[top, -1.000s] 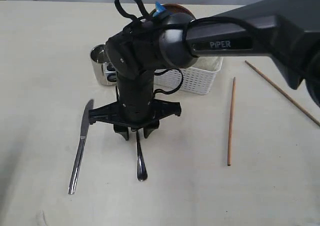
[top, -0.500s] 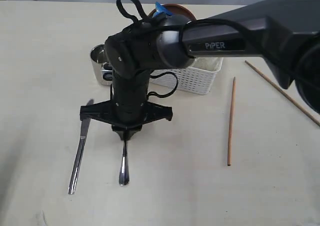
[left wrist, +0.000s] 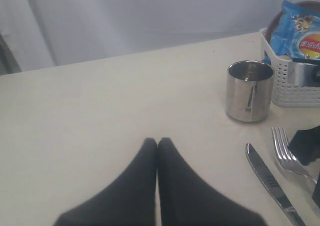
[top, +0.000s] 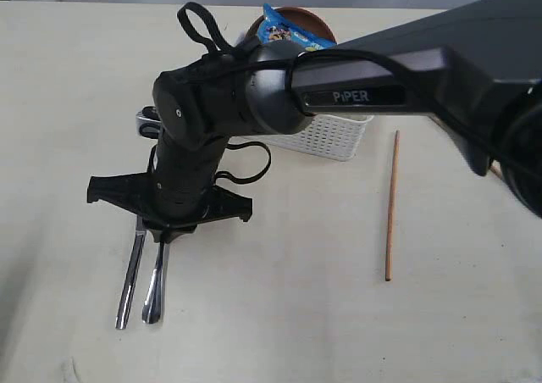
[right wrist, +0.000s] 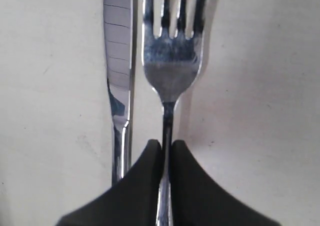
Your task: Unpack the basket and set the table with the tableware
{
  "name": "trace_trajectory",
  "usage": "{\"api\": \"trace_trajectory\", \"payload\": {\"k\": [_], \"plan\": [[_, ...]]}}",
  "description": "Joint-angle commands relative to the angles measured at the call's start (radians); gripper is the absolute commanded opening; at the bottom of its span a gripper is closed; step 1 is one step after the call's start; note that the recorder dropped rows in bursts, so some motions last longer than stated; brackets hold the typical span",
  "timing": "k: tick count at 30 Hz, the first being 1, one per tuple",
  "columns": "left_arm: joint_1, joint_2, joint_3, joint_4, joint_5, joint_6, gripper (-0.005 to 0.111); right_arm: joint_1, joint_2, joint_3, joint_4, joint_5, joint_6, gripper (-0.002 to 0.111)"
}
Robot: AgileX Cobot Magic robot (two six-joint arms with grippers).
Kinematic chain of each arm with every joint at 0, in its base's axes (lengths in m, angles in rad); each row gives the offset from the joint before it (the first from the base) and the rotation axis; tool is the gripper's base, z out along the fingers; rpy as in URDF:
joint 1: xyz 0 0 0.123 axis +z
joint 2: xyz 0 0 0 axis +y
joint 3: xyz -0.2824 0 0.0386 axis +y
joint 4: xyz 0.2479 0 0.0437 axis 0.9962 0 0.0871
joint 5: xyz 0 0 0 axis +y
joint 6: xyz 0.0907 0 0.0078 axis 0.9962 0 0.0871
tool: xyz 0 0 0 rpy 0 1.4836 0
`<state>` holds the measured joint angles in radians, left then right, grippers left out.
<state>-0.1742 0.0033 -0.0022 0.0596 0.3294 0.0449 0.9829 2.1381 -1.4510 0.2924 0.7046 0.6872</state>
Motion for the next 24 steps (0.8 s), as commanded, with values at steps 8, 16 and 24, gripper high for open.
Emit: {"api": "trace_trajectory", "payload": {"k": [8, 16, 24], "plan": [[0.002, -0.003, 0.002, -0.009, -0.007, 0.0, 0.0, -0.004, -0.002, -0.001, -0.01, -0.015, -0.05, 0.0], [0.002, -0.003, 0.002, -0.009, -0.007, 0.0, 0.0, -0.004, -0.002, -0.001, -0.014, 0.021, -0.065, 0.0], [0.002, -0.003, 0.002, -0.009, -0.007, 0.0, 0.0, -0.004, 0.01, -0.001, 0.019, 0.008, -0.113, 0.0]]}}
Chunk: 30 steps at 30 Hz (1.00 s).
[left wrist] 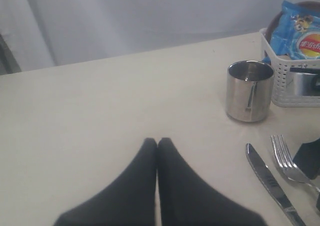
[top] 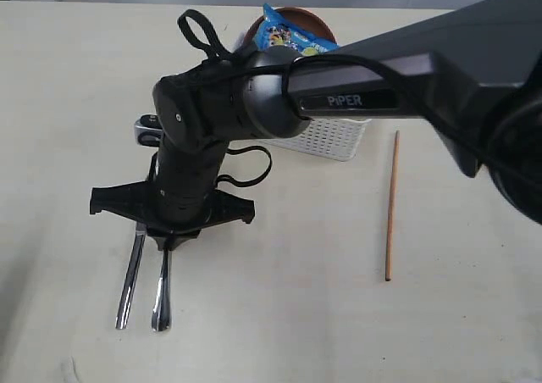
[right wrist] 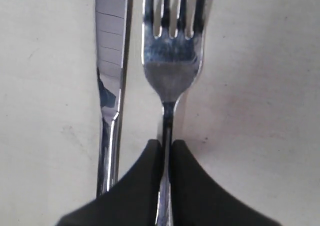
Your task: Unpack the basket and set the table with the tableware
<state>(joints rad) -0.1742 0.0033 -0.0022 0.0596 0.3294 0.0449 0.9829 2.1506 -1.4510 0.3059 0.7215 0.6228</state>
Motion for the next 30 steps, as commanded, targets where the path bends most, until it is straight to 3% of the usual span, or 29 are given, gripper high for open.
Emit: {"api": "trace_trajectory", "payload": {"k": [1, 6, 9, 25, 30], "plan": [[0.002, -0.003, 0.002, -0.009, -0.007, 0.0, 0.0, -0.004, -0.003, -0.001, 0.007, -0.011, -0.049, 0.0], [0.002, -0.003, 0.002, -0.009, -0.007, 0.0, 0.0, -0.004, -0.003, -0.001, 0.041, -0.076, -0.043, 0.004], [0.002, -0.003, 0.002, -0.009, -0.007, 0.0, 0.0, -0.004, -0.003, -0.001, 0.04, -0.071, -0.044, 0.03], [0.002, -0.003, 0.002, -0.009, -0.007, 0.0, 0.0, -0.005, -0.013, -0.005, -0.065, -0.018, 0.019, 0.03], [0.002, -0.003, 0.002, -0.009, -0.007, 0.0, 0.0, -0.063, -0.032, -0.093, -0.088, 0.078, 0.005, 0.03]]}}
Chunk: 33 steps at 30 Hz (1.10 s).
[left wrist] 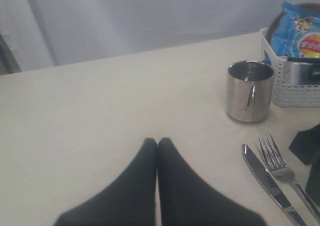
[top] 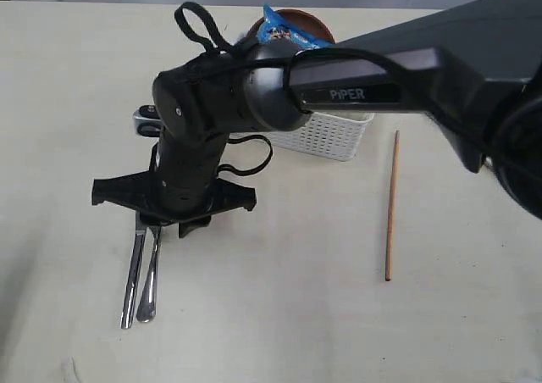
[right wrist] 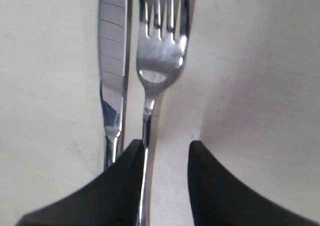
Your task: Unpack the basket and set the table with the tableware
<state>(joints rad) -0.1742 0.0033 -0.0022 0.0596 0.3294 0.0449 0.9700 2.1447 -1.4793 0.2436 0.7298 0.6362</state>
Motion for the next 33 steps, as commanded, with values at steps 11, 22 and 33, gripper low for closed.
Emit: {"api": "trace_trajectory", "payload": {"k": [11, 22, 33], "plan": [[0.002, -0.003, 0.002, -0.009, -0.007, 0.0, 0.0, -0.169, -0.032, -0.375, -0.196, 0.249, 0.055, 0.03], [0.002, -0.003, 0.002, -0.009, -0.007, 0.0, 0.0, -0.247, 0.175, -0.713, -0.197, 0.481, -0.052, 0.03], [0.002, -0.003, 0.002, -0.009, -0.007, 0.0, 0.0, -0.329, 0.161, -0.85, -0.269, 0.491, -0.172, 0.03]]}}
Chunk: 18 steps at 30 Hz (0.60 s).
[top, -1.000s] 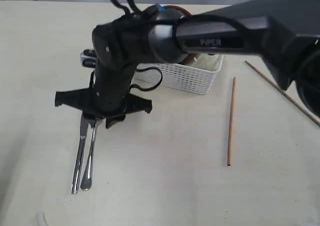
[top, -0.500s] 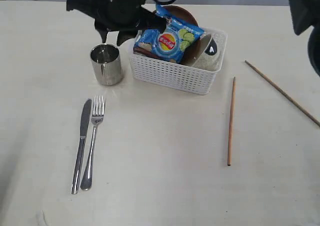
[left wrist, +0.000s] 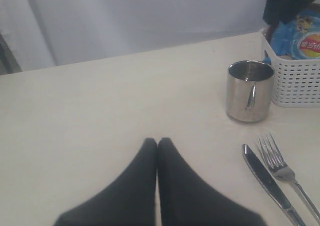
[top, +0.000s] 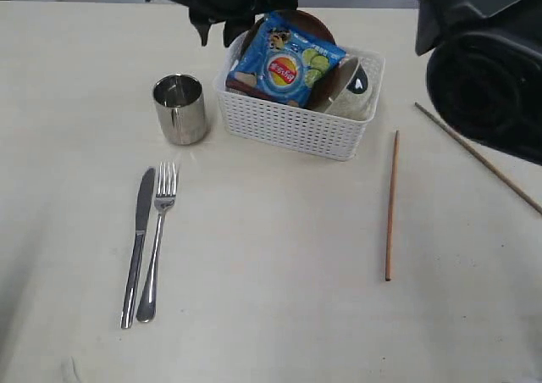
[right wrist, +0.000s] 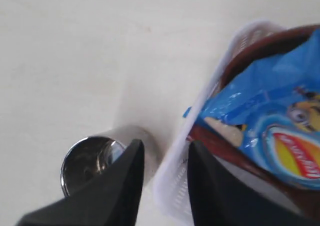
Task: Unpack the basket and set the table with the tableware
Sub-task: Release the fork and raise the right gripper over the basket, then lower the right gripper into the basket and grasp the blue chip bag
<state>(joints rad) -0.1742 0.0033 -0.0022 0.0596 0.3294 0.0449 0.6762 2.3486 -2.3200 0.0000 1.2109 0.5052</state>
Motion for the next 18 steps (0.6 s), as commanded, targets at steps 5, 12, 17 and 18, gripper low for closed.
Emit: {"api": "trace_trajectory", "payload": {"k": [5, 12, 17, 18], "plan": [[0.002, -0.003, 0.002, -0.009, -0.007, 0.0, 0.0, -0.07, -0.108, 0.044, -0.102, 0.01, -0.115, 0.03], [0.002, -0.003, 0.002, -0.009, -0.007, 0.0, 0.0, -0.125, -0.225, 0.233, -0.168, 0.01, -0.132, 0.03], [0.002, -0.003, 0.002, -0.009, -0.007, 0.0, 0.0, -0.167, -0.218, 0.316, -0.071, 0.01, -0.246, 0.046], [0.002, -0.003, 0.002, -0.009, -0.007, 0.0, 0.0, -0.167, -0.209, 0.316, -0.08, 0.01, -0.271, 0.053]]}}
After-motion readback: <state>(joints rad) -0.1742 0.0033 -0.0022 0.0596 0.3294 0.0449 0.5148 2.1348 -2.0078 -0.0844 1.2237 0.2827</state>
